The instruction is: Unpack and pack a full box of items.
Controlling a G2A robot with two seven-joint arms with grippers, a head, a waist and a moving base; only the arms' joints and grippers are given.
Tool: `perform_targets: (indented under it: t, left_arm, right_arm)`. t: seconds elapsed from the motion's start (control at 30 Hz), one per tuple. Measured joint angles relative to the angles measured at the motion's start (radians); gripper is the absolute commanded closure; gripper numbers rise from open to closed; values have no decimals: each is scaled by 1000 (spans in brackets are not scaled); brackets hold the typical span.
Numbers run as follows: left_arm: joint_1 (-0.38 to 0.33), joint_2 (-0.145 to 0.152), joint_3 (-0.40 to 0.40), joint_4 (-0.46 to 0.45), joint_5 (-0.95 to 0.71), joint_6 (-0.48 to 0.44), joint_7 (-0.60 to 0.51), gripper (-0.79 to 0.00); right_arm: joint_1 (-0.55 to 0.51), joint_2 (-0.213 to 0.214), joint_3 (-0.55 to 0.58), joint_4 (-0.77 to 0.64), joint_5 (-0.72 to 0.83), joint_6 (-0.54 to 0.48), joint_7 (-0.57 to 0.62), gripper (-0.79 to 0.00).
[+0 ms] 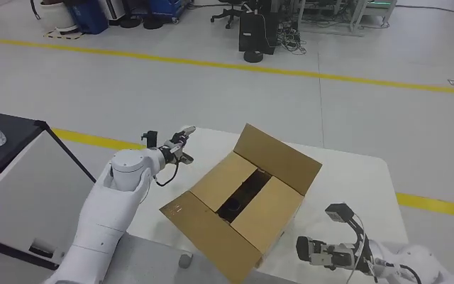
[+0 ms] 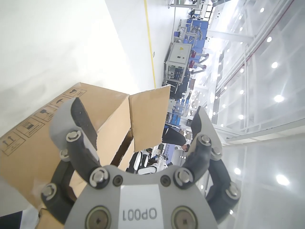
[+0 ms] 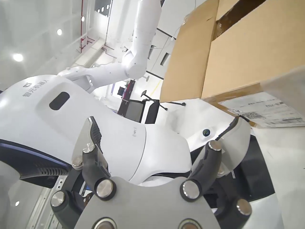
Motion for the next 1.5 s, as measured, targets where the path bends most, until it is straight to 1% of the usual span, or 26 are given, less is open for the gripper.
perform_targets:
  t: [0.97, 1.07, 1.23, 1.5]
  left_arm:
    - [-1, 0, 1, 2, 0, 3, 0, -785]
    - [-1, 0, 1, 2, 0, 3, 0, -785]
    - [-1, 0, 1, 2, 0, 3, 0, -785]
    - [-1, 0, 1, 2, 0, 3, 0, -785]
  right_arm:
    - [5, 1, -5, -8, 13, -7, -10, -785]
    - [14, -2, 5, -24, -20, -10, -56, -785]
    - [2, -8, 41, -23, -13, -48, -137, -785]
    - [-17, -13, 91, 0, 15, -92, -169, -785]
